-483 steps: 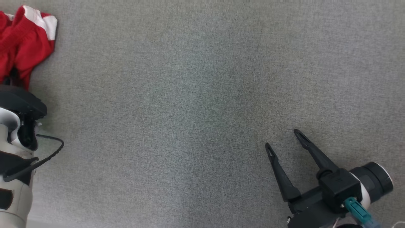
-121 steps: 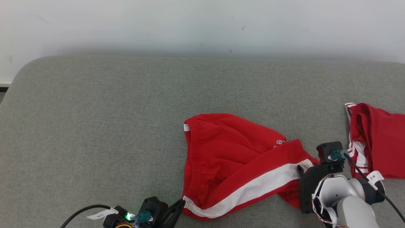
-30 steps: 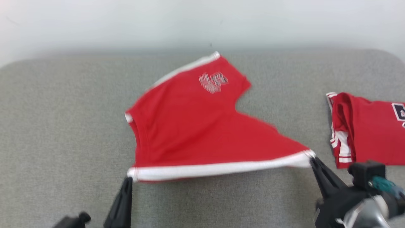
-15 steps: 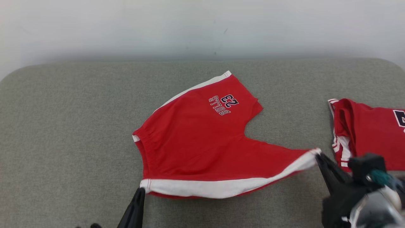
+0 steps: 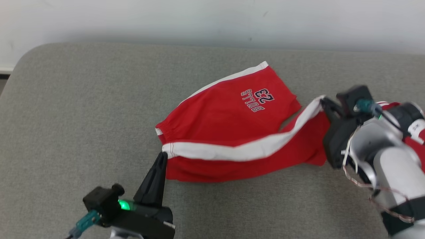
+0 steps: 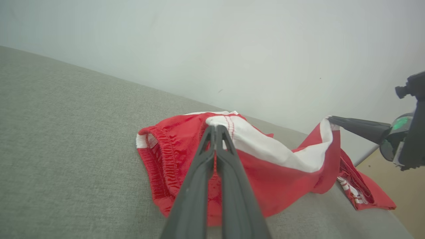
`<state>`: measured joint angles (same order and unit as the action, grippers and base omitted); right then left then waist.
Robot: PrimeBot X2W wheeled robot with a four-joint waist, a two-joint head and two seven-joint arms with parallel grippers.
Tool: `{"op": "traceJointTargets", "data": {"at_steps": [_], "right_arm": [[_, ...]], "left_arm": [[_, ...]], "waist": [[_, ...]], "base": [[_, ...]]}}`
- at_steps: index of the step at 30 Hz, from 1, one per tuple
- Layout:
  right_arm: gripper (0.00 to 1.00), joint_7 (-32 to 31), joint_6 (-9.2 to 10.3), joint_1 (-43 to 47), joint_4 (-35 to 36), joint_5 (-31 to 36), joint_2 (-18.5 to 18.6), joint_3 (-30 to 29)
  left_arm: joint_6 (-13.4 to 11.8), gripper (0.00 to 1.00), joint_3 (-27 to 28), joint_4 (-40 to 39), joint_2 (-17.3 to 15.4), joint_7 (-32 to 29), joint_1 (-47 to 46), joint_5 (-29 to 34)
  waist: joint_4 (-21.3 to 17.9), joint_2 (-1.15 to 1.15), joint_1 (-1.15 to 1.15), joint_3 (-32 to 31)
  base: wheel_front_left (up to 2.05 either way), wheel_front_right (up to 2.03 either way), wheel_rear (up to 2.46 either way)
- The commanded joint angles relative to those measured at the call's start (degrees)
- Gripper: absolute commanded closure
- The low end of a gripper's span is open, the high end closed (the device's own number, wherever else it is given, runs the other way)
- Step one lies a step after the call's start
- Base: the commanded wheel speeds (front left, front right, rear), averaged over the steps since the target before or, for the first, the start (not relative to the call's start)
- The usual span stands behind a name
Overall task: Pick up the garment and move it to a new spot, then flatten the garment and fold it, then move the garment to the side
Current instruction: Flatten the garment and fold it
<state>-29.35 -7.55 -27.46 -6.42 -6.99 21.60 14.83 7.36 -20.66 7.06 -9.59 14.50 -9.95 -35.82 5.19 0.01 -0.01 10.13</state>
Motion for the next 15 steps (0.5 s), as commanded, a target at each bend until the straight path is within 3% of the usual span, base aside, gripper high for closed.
{"op": "traceJointTargets", "data": {"at_steps": [1,15], "right_arm": [[1.00,1.2,0.15,-3.4,-2.9,0.2,0.6,0.7],[1.00,9.7,0.15,-24.7,-26.1,5.5,-1.5,3.8]], "left_arm": [[0.0,1.00,-0.1,1.5,0.6,-0.2,-2.3,-0.5],[-3.0,1.00,-0.3,14.8,4.8,-3.3,-18.5,-1.5]], "waist": [[1.9,-0.01,0.01,1.9],[6.0,-0.01,0.01,7.8]], "base": [[0.00,0.00,0.00],[0.00,0.00,0.00]]}}
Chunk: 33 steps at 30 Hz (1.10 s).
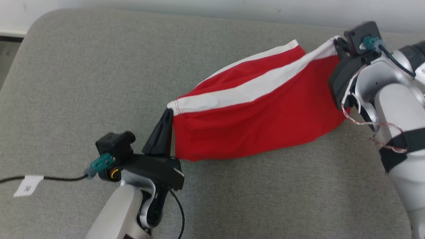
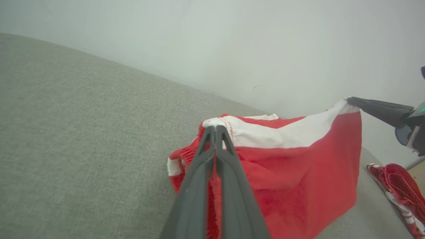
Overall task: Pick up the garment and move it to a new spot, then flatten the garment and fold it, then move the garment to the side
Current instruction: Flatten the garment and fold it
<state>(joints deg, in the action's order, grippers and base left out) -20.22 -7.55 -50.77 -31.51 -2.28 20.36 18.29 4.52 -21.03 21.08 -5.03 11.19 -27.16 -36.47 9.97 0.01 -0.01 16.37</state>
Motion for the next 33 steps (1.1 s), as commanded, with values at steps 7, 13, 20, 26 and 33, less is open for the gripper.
{"op": "traceJointTargets", "data": {"at_steps": [7,13,20,26,33], "right_arm": [[1.00,4.1,0.15,-8.6,-10.0,2.6,-1.9,1.1],[1.00,8.2,0.15,-12.7,-16.7,3.8,-3.5,-1.1],[0.98,13.5,0.15,-15.2,-23.1,5.8,-5.1,-3.1],[0.00,17.6,0.15,-17.0,-26.8,8.0,-6.5,-5.5],[0.00,19.3,0.15,-17.3,-30.2,8.8,-7.0,-9.6]], "left_arm": [[-0.9,1.00,0.2,6.8,1.3,1.1,-7.3,-1.5],[-0.9,1.00,-0.5,11.3,1.9,2.1,-11.2,-3.1],[-1.4,0.00,-1.4,15.4,2.1,3.6,-13.9,-4.3],[-2.5,0.00,-1.6,14.9,2.1,4.1,-15.4,-3.6],[-2.8,0.00,5.2,5.1,1.3,4.0,-9.3,4.9]], "waist": [[2.4,-0.01,0.01,3.7],[3.3,-0.01,0.01,5.0],[4.7,-0.01,0.01,5.5],[5.2,-0.01,0.01,5.7],[4.6,-0.01,0.01,3.3]], "base": [[0.00,0.00,0.00],[0.00,0.00,0.00],[0.00,0.00,0.00],[0.00,0.00,0.00],[0.00,0.00,0.00]]}}
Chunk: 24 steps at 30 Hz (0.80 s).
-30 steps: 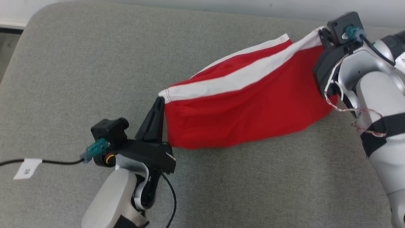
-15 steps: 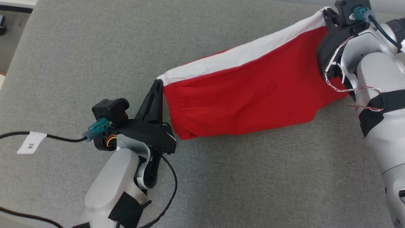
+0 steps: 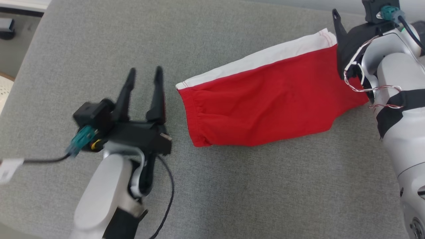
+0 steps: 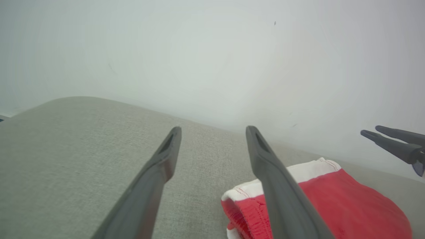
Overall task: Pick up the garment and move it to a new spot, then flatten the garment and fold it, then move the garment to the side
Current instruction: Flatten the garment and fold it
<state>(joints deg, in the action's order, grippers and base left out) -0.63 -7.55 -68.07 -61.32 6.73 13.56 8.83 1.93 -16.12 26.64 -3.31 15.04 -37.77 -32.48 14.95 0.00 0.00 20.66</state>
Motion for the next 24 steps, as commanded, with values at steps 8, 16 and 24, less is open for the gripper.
{"op": "traceJointTargets", "data": {"at_steps": [8,16,24], "right_arm": [[0.00,-12.9,0.15,1.8,-9.0,-5.5,-0.5,-1.9],[0.00,-22.0,0.15,2.2,-11.1,-7.8,3.7,-2.1],[0.00,-25.3,0.15,2.6,-11.5,-9.1,6.3,-3.2]], "left_arm": [[0.5,0.00,6.2,-18.8,-2.0,0.2,17.5,13.7],[1.5,0.00,5.1,-30.7,-0.9,0.2,26.8,20.6],[1.2,0.00,3.4,-36.4,0.0,0.2,28.7,24.2]], "waist": [[-1.0,0.00,0.00,-5.7],[2.9,0.00,0.00,-4.5],[6.5,0.00,0.00,-1.6]], "base": [[0.00,0.00,0.00],[0.00,0.00,0.00],[0.00,0.00,0.00]]}}
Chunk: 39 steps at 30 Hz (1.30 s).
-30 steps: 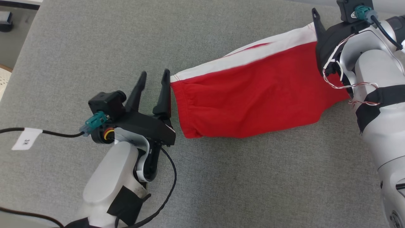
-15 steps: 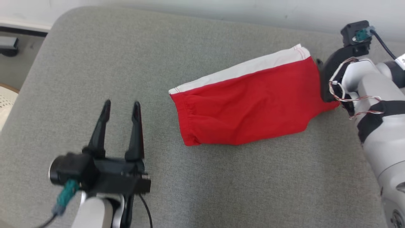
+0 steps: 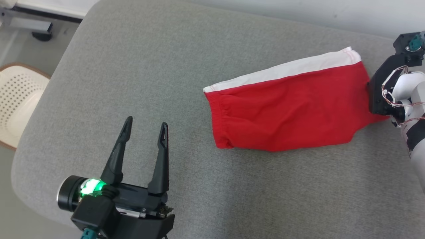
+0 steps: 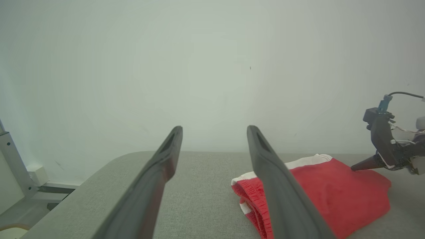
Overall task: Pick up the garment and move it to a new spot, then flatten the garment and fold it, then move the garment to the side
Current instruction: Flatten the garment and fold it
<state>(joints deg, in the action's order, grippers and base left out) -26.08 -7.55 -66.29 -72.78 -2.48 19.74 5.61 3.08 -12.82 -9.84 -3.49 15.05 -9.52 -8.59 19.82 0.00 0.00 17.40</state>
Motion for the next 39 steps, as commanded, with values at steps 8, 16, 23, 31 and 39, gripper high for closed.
{"op": "traceJointTargets", "data": {"at_steps": [8,16,23,31,39], "right_arm": [[0.00,-3.9,0.07,3.0,-0.9,-1.2,-0.9,-1.1],[0.73,-6.2,-0.13,4.0,-1.2,-1.2,-1.7,-0.6],[1.00,-5.0,0.18,4.9,-1.2,1.1,1.7,-2.4],[1.00,-1.5,0.17,7.1,0.1,2.7,1.7,-6.7],[1.00,2.6,0.16,13.3,3.8,2.5,0.4,-7.9]], "left_arm": [[1.7,0.00,-0.4,1.0,0.4,0.2,1.3,0.1],[3.0,0.00,-0.3,8.4,0.1,0.2,1.7,-2.5],[3.3,0.00,-0.8,10.6,0.2,0.2,2.4,-3.5],[3.4,0.00,-0.7,12.2,0.0,0.2,2.9,-3.4],[3.1,0.00,-0.2,12.7,-0.9,0.2,3.8,-3.6]], "waist": [[3.0,0.00,0.00,3.0],[3.5,0.00,0.00,2.3],[3.5,0.00,0.00,1.3],[2.3,0.00,0.00,-0.7],[-0.4,0.00,0.00,-4.6]], "base": [[0.00,0.00,0.00],[0.00,0.00,0.00],[0.00,0.00,0.00],[0.00,0.00,0.00],[0.00,0.00,0.00]]}}
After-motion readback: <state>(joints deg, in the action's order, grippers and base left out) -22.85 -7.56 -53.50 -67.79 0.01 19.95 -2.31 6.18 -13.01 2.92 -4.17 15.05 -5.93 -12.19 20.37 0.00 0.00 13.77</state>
